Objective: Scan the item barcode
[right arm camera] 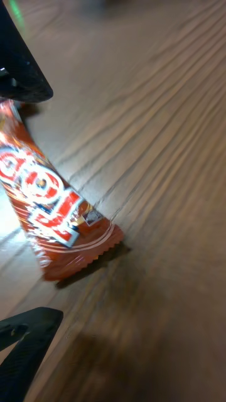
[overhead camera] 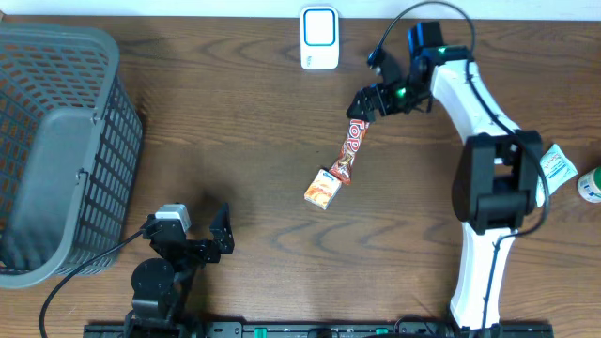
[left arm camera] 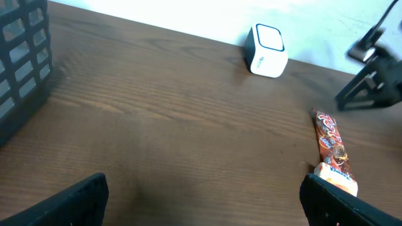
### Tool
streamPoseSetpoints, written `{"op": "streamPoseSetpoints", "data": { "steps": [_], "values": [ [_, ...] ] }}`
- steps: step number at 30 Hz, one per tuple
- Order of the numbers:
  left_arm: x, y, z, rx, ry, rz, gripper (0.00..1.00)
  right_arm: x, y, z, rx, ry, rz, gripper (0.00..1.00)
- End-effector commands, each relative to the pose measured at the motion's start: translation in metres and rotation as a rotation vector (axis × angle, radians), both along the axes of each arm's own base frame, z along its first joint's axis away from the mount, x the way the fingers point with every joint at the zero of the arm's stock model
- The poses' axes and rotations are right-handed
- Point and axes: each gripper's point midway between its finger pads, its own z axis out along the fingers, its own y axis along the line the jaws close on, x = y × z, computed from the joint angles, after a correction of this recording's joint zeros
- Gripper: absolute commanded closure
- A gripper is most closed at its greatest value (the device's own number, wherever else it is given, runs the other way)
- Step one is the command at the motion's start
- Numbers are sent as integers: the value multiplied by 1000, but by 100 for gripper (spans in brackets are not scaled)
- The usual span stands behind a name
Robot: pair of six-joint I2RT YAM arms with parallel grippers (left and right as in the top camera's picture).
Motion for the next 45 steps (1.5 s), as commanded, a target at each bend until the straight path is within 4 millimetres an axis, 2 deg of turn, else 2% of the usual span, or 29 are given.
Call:
{"op": "streamPoseSetpoints", "data": {
  "steps": [1, 6, 8, 16, 18, 19, 21, 25, 27, 28, 30, 31, 32, 34, 36, 39, 45],
  "values": [
    [-2, -1, -12, -8, 39, -7, 2, -11, 14, -26, 42, 32, 81, 1],
    [-2, -1, -12, -8, 39, -7, 2, -17, 12, -50, 22, 65, 110, 1],
    [-2, -1, -12, -8, 39, -7, 2, -22, 10, -53, 11, 70, 135, 2],
    [-2, -1, -12, -8, 39, -7, 2, -38, -20, -70, -194, 97, 216, 27],
    [-2, -1, -12, -8, 39, -7, 2, -40, -22, -71, -211, 100, 223, 41],
    [-2, -1, -12, -8, 39, -7, 2, -40, -22, -71, -210, 98, 229, 53],
    [-2, -1, -12, -8, 39, -7, 2, -39, -20, -71, -208, 93, 230, 70],
    [-2, -1, -12, -8, 39, -7, 2, -35, -11, -69, -178, 67, 236, 80],
    [-2, -1, -12, -8, 39, -7, 2, -31, -8, -69, -178, 55, 224, 92],
    [-2, -1, -12, -8, 39, -7, 2, -30, -7, -69, -178, 56, 214, 92],
    [-2, -1, -12, -8, 39, -7, 2, -29, -6, -68, -177, 76, 176, 83],
    [-2, -1, -12, -8, 39, -7, 2, -30, -6, -68, -178, 98, 143, 66],
    [-2, -1, -12, -8, 39, -7, 2, -32, -6, -66, -179, 137, 94, 40],
    [-2, -1, -12, -8, 39, -7, 2, -36, -7, -62, -183, 196, 35, 19],
    [-2, -1, -12, -8, 39, -7, 2, -42, -8, -57, -189, 272, -35, 4],
    [-2, -1, -12, -8, 39, -7, 2, -53, -8, -49, -203, 366, -108, 1],
    [-2, -1, -12, -8, 39, -7, 2, -78, 6, -41, -274, 526, -238, 4]
  ]
}}
